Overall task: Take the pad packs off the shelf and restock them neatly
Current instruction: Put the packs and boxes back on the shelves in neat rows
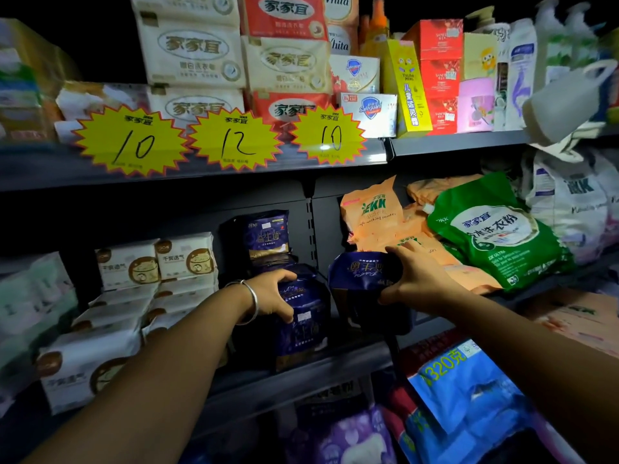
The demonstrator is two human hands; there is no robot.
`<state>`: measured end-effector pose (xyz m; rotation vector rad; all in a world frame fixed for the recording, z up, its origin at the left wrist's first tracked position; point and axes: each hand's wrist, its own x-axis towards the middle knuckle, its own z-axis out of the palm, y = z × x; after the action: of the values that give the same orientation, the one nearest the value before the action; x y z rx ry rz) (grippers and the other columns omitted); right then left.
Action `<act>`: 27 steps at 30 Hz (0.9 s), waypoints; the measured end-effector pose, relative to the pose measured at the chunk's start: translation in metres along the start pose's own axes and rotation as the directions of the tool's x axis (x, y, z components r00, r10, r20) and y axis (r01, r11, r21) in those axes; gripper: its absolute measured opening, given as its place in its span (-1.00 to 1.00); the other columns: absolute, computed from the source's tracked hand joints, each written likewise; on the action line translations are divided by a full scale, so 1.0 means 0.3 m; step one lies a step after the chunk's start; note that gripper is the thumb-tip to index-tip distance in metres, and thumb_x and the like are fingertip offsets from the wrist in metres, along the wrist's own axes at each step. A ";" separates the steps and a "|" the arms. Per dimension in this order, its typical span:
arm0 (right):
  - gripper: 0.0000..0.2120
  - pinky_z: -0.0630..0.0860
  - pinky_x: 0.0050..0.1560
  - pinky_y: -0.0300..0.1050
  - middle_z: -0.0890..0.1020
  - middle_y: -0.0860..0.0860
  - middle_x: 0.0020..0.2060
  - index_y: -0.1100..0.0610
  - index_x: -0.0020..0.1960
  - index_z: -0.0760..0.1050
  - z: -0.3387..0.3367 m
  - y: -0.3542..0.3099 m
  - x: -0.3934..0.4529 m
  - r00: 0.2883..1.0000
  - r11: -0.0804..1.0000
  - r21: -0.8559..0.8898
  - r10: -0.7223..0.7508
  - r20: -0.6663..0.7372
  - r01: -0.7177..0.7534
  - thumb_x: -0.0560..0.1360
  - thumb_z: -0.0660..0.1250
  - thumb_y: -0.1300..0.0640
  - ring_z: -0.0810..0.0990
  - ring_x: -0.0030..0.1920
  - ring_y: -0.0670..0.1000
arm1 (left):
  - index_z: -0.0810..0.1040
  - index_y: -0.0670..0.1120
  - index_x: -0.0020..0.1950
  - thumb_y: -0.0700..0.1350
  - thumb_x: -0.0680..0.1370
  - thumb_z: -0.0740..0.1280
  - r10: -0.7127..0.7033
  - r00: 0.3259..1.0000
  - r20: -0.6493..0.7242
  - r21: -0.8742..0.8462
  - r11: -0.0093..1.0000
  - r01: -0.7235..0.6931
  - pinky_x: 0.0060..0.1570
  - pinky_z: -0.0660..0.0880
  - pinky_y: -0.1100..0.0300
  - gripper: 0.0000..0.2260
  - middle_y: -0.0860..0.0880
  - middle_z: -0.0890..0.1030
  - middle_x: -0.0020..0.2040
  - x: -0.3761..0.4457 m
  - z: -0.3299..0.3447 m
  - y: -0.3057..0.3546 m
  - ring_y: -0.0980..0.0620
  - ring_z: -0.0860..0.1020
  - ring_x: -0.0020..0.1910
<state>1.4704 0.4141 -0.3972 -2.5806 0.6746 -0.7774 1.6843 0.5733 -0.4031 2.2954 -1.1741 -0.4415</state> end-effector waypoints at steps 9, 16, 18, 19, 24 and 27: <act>-0.17 0.41 0.22 -0.02 0.34 0.10 0.24 0.21 0.39 0.29 0.003 -0.061 0.054 0.997 0.999 -0.004 -0.048 -0.058 0.048 0.21 0.56 0.13 0.34 0.22 0.09 | 0.12 0.08 0.51 -0.06 0.34 0.46 -0.084 0.995 0.048 0.348 0.935 0.062 0.35 0.34 -0.05 -0.18 -0.07 0.19 0.43 0.020 -0.019 0.010 -0.13 0.23 0.39; -0.15 0.35 0.25 -0.10 0.33 0.11 0.26 0.20 0.43 0.25 -0.010 -0.128 0.137 0.978 0.993 0.006 -0.113 -0.173 0.116 0.23 0.56 0.14 0.32 0.26 0.09 | -0.02 -0.03 0.55 0.01 0.33 0.54 0.129 0.988 -0.083 0.096 0.988 -0.121 0.41 0.27 0.00 -0.02 -0.03 0.17 0.50 0.021 -0.081 0.054 -0.07 0.26 0.43; -0.11 0.33 0.28 -0.13 0.33 0.09 0.28 0.20 0.46 0.20 0.000 -0.141 0.156 0.976 0.987 0.058 -0.137 -0.169 0.149 0.24 0.56 0.17 0.32 0.29 0.08 | -0.10 -0.01 0.55 -0.05 0.32 0.55 0.156 0.980 -0.126 -0.041 0.986 -0.162 0.40 0.29 0.03 0.02 -0.06 0.27 0.47 0.028 -0.101 0.068 -0.05 0.33 0.39; -0.08 0.32 0.30 -0.14 0.33 0.08 0.29 0.20 0.48 0.17 0.007 -0.148 0.168 0.976 0.983 0.086 -0.145 -0.165 0.160 0.25 0.56 0.18 0.32 0.30 0.07 | -0.09 0.00 0.55 -0.06 0.30 0.56 0.162 0.977 -0.135 -0.105 0.979 -0.177 0.39 0.30 0.05 0.04 -0.06 0.32 0.44 0.030 -0.111 0.078 -0.03 0.37 0.35; 0.02 0.41 0.33 0.07 0.40 0.12 0.30 0.15 0.50 0.14 0.064 -0.159 0.246 0.992 0.887 0.446 -0.087 -0.093 0.120 0.16 0.60 0.24 0.43 0.29 0.10 | 0.33 -0.15 0.38 -0.34 0.33 0.51 0.227 0.958 -0.173 -0.402 0.872 -0.279 -0.04 0.58 0.24 -0.33 -0.06 0.60 0.06 0.074 -0.138 0.072 -0.04 0.56 0.07; -0.03 0.47 0.28 0.06 0.47 0.08 0.24 0.15 0.48 0.17 0.091 -0.167 0.282 0.996 0.794 0.603 -0.043 -0.076 0.080 0.20 0.59 0.24 0.50 0.22 0.08 | 0.44 -0.24 0.28 -0.38 0.40 0.43 0.188 0.962 -0.197 -0.529 0.806 -0.266 -0.13 0.60 0.13 -0.53 -0.10 0.61 -0.08 0.088 -0.153 0.050 -0.07 0.60 -0.11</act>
<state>1.5655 0.4153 -0.3602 -1.9977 0.2821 -0.9142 1.7129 0.5580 -0.3585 1.6349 -1.0655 -0.4540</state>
